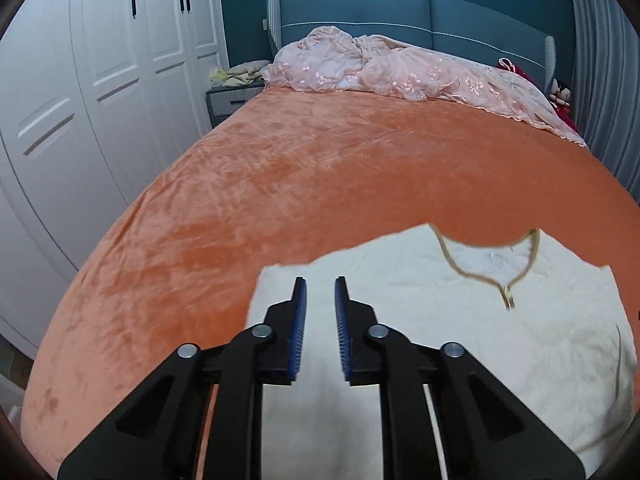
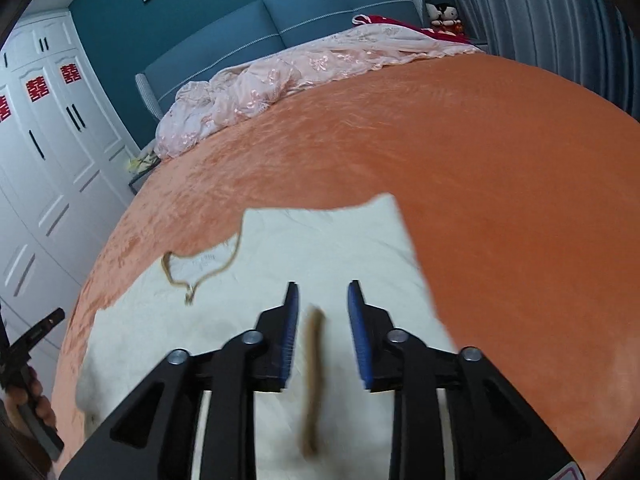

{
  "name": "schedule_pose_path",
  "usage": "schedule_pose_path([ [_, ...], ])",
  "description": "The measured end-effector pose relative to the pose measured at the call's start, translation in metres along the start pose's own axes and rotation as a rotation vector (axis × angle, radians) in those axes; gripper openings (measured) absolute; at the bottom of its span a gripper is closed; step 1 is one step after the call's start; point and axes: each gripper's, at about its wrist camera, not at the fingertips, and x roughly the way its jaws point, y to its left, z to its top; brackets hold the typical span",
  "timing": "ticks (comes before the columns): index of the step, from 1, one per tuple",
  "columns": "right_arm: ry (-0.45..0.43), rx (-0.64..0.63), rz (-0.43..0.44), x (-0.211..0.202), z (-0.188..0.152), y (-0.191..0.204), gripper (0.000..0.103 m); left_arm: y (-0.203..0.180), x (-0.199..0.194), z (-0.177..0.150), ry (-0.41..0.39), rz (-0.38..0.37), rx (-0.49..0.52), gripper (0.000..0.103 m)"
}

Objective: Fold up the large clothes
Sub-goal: 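Grasp the hem with both tools and fold it up toward the collar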

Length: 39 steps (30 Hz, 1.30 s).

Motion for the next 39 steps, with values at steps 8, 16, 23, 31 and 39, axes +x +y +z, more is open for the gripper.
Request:
schedule_pose_path([
  [8,0.185,0.058,-0.069,-0.160,-0.123,-0.108,0.068,0.101,-0.095,-0.174,0.327,-0.125,-0.210,0.008],
  [16,0.269,0.293,0.065,-0.173,-0.204,-0.132,0.074,0.114,-0.132,-0.262,0.369,-0.242,-0.477,0.078],
  [23,0.257,0.343,0.108,-0.147,-0.206,-0.105,0.075,0.089,-0.122,-0.257,0.364,-0.234,-0.476,0.084],
  [31,0.267,0.391,0.173,-0.153,-0.189,-0.095,0.009,0.074,-0.150,-0.237,0.358,-0.272,-0.379,0.013],
  [39,0.332,-0.066,0.111,-0.255,-0.181,-0.056,0.005,0.095,-0.244,-0.236,0.339,-0.310,-0.211,0.007],
])
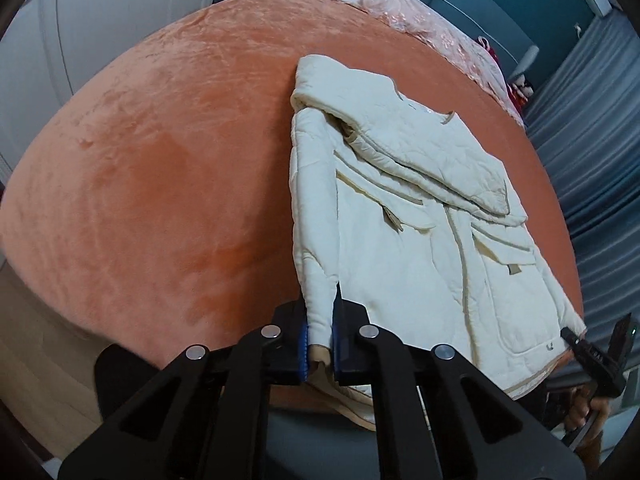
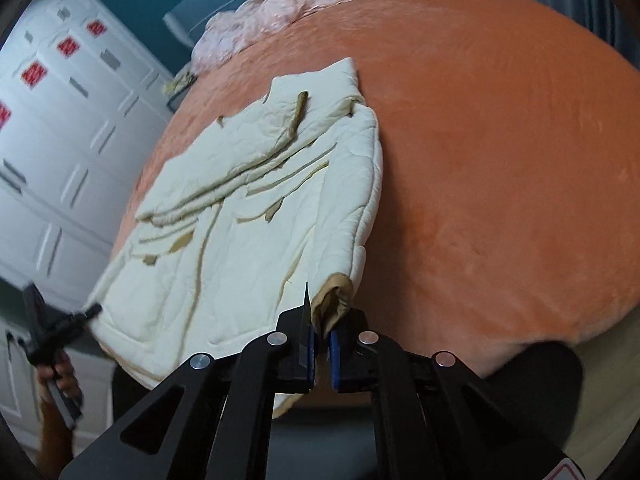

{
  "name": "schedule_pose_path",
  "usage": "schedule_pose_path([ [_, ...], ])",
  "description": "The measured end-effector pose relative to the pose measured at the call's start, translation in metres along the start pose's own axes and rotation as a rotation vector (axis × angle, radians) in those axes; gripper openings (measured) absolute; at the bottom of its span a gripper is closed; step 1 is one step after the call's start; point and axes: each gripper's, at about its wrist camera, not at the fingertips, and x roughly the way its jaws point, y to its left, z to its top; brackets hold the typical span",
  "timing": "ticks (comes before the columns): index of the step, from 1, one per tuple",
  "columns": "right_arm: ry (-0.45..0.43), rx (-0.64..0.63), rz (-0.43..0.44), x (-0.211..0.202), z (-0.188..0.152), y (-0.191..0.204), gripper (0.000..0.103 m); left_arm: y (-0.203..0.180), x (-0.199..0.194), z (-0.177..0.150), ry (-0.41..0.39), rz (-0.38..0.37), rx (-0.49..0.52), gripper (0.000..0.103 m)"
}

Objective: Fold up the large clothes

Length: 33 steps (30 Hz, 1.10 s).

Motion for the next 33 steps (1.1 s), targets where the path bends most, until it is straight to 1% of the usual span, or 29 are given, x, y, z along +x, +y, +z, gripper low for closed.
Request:
schedule_pose_path([
  [2,0.089,-0.084,-0.041,-0.022,-0.023,0.005,0.005,0.004,-0.026,-0.027,0.053,0.012,0.058,0.007],
  [4,0.189,-0.124,-0.065,-0.042,-0.052,0.007,0.005,0.010,-0.049,-0.057,0.123,0.025,0.096,0.007],
  [6,0.277,-0.143,-0.072,-0.061,-0.083,0.011,0.005,0.016,-0.073,-0.086,0.180,0.038,0.102,0.007],
  [8,0.322,-0.142,-0.068,-0.076,-0.108,0.015,0.005,0.015,-0.092,-0.108,0.203,0.048,0.097,0.007],
  [10,0.316,-0.120,-0.049,-0.088,-0.120,0.017,0.005,0.013,-0.105,-0.122,0.193,0.045,0.083,0.007],
  [12,0.258,-0.107,-0.033,-0.097,-0.118,0.015,0.005,0.011,-0.112,-0.117,0.153,0.017,0.054,0.007],
  [13,0.211,-0.104,-0.024,-0.101,-0.109,0.014,0.005,0.010,-0.114,-0.110,0.124,0.007,0.053,0.007],
  [15,0.116,-0.094,-0.007,-0.110,-0.082,0.014,0.005,0.007,-0.117,-0.091,0.066,-0.006,0.054,0.007],
  [16,0.055,-0.089,0.003,-0.115,-0.065,0.015,0.005,0.005,-0.118,-0.076,0.032,-0.025,0.054,0.007],
  [18,-0.047,-0.078,0.034,-0.123,-0.038,0.018,0.005,-0.004,-0.120,-0.050,-0.050,-0.021,0.069,0.007],
  [20,-0.140,-0.069,0.045,-0.116,-0.007,0.025,0.005,-0.010,-0.117,-0.023,-0.128,-0.012,0.081,0.007],
  [22,-0.218,-0.053,0.037,-0.105,0.020,0.029,0.005,-0.018,-0.108,0.000,-0.173,-0.008,0.070,0.007],
  [25,-0.285,0.004,0.019,-0.073,0.055,0.026,0.005,-0.020,-0.081,0.034,-0.208,0.018,0.043,0.007],
  [28,-0.320,0.032,-0.019,-0.043,0.077,0.032,0.005,-0.026,-0.048,0.055,-0.238,0.104,0.070,0.008],
  [30,-0.337,0.012,-0.061,-0.030,0.087,0.039,0.005,-0.025,-0.028,0.067,-0.228,0.142,0.061,0.009],
  [31,-0.334,0.016,-0.075,-0.023,0.092,0.041,0.005,-0.023,-0.019,0.072,-0.220,0.150,0.041,0.010],
  [33,-0.344,0.052,-0.060,-0.018,0.099,0.038,0.006,-0.016,-0.007,0.082,-0.210,0.146,-0.008,0.010],
])
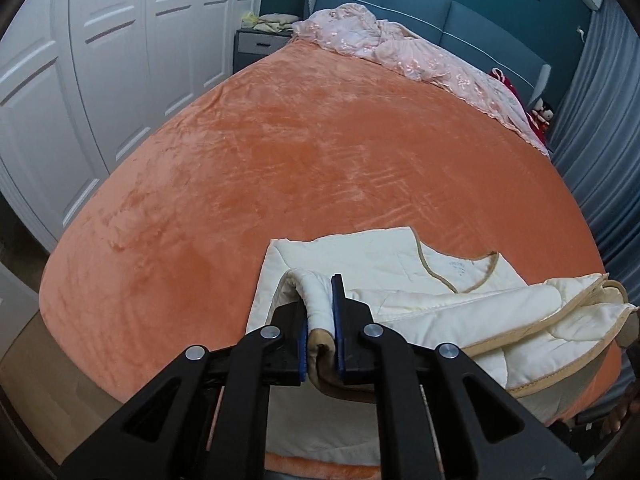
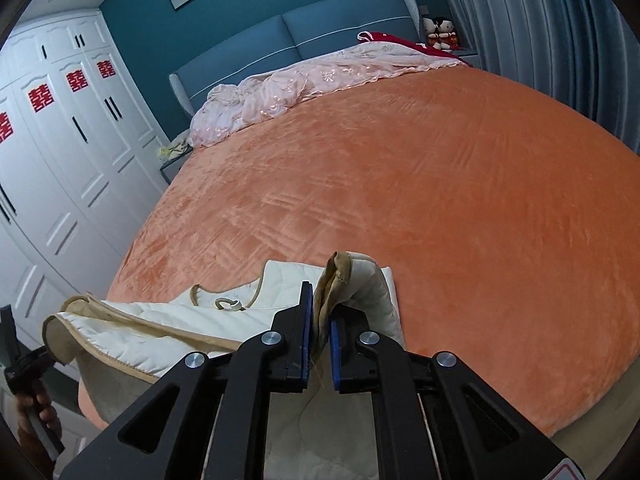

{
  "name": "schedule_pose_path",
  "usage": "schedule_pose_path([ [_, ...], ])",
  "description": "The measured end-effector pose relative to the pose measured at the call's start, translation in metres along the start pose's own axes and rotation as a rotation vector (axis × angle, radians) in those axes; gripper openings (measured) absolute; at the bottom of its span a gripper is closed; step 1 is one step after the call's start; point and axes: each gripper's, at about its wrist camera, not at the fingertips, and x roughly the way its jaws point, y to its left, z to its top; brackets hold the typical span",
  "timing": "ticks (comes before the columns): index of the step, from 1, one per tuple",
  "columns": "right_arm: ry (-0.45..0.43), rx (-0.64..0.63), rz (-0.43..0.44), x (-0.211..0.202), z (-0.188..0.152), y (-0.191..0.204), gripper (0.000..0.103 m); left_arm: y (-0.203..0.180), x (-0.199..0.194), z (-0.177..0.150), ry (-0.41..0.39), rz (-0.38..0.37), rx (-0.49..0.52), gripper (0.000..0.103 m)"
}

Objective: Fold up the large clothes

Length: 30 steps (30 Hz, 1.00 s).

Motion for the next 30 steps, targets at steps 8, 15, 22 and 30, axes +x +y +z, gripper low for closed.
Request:
schedule_pose_path([
  [8,-0.153,0.097,0.062,-0.023,0.019,-0.013,0.047,0.008,0.000,0.021,-0.012,-0.073,-0.071,0.015],
  [15,-0.197,0.094,0.046,-0.035,0.025,-0.024,0.055,-0.006,-0.032,0.017,-0.159,-0.042,-0.029,0.069],
  [22,-0.124,0.097,0.026,-0.014,0.008,-0.031,0.055,-0.020,-0.037,0.026,-0.247,0.055,0.106,0.091],
  [30,0.030,0.042,-0.024,0.053,-0.001,-0.022,0.061,-0.005,0.065,0.024,0.037,0.008,0.019,0.091],
])
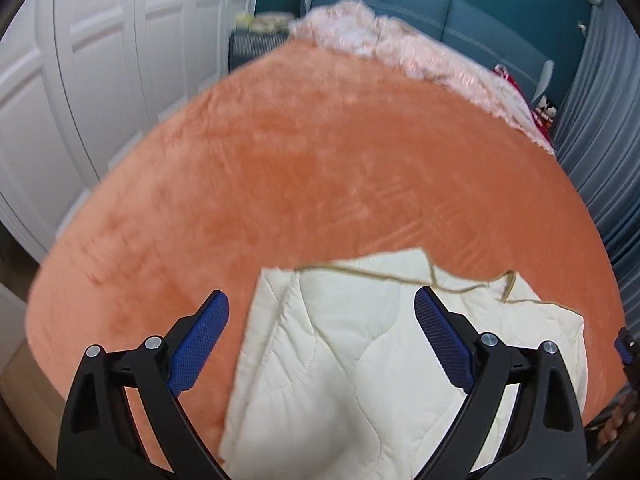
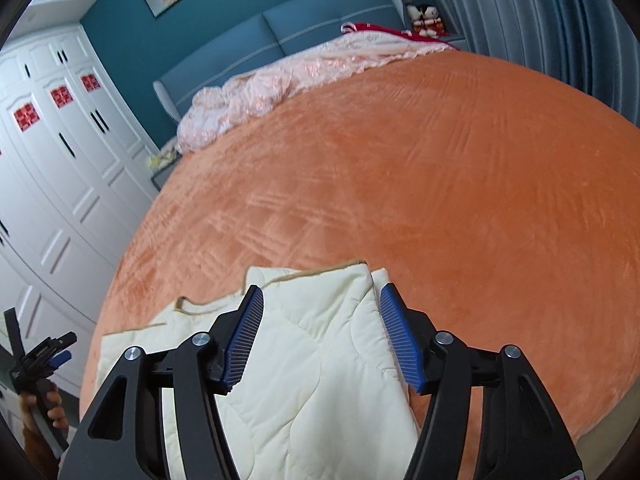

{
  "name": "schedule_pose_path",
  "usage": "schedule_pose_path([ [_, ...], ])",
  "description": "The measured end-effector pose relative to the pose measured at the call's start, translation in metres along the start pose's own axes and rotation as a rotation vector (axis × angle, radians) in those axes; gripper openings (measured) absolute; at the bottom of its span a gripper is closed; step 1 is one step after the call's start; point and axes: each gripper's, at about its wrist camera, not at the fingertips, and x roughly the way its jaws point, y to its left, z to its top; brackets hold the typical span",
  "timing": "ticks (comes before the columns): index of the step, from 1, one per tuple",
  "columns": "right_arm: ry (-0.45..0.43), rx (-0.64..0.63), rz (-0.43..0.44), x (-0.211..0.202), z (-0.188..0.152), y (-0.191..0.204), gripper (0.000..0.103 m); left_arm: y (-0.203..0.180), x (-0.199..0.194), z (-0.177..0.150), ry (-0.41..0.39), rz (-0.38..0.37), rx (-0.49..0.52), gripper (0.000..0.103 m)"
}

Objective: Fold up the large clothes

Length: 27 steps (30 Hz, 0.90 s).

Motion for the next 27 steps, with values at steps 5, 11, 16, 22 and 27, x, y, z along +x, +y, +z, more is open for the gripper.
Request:
schedule_pose_path([
  [5,0.087,0.019,-0.042,0.046,-0.002,-0.007,0.063,0.019,0.055,-0.009,0.133,-0.051,-0.102,0.088],
  [11,0.135,0.054,-0.032,0.090,0.002,-0.010,0.020,0.020,0.085,-0.007,0.174,-0.074,-0.126,0.047],
  [16,0.052,0.009,-0.065,0.090,0.016,0.005,0.007,0.005,0.086,0.009,0.107,-0.038,-0.087,0.015],
  [22,0.036,0.004,-0.124,0.111,0.030,0.006,0.007,-0.004,0.112,0.027,0.085,0.022,-0.070,0.014],
  [27,0.110,0.026,-0.166,0.146,0.017,-0.012,0.007,-0.002,0.146,0.018,0.113,0.085,-0.062,0.015],
])
